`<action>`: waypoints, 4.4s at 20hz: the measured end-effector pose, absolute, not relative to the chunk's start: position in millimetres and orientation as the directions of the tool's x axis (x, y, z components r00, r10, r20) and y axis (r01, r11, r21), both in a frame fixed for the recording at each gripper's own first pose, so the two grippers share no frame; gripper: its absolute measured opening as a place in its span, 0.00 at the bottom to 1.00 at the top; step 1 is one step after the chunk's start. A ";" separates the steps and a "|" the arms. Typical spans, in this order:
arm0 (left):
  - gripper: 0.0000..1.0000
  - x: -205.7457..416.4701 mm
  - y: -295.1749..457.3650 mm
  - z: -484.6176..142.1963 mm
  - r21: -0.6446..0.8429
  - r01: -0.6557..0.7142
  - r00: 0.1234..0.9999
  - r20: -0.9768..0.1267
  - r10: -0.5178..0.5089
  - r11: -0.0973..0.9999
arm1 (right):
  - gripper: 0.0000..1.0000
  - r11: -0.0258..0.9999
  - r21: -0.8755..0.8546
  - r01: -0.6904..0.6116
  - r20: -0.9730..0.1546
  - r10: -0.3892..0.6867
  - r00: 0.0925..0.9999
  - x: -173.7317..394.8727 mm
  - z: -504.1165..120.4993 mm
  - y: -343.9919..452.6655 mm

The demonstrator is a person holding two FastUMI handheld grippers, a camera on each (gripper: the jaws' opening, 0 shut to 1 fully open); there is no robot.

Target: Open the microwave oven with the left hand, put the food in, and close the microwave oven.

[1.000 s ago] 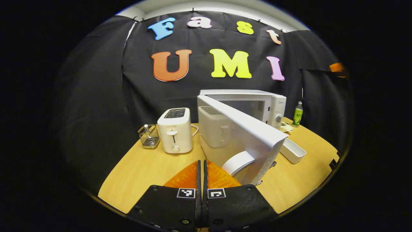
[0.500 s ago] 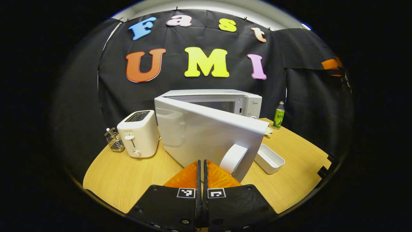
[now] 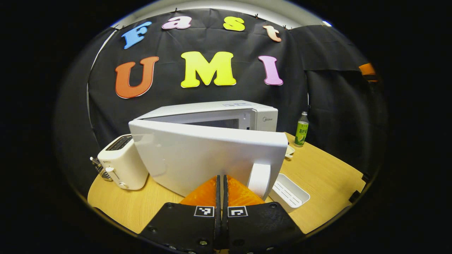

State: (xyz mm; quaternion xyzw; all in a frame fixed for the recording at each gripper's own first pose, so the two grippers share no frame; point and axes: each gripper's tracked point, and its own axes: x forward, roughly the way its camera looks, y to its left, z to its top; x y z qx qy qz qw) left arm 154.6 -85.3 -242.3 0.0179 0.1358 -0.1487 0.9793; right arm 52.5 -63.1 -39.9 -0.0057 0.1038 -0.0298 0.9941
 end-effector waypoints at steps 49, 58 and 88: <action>0.96 225.2 -122.6 -211.4 -0.005 0.195 0.940 -0.286 -0.188 0.981 | 0.92 1.000 0.004 -0.019 -0.199 0.020 0.980 100.0 -47.2 -73.3; 0.96 173.1 -120.8 -160.3 0.008 0.162 0.960 -0.233 -0.156 0.987 | 0.92 0.997 -0.023 -0.069 -0.171 0.064 0.983 91.5 -44.2 -75.2; 0.96 -23.1 40.8 -19.8 -0.036 0.046 0.998 -0.037 -0.048 0.998 | 0.98 1.000 0.005 0.025 -0.022 -0.025 0.999 -9.0 6.2 11.6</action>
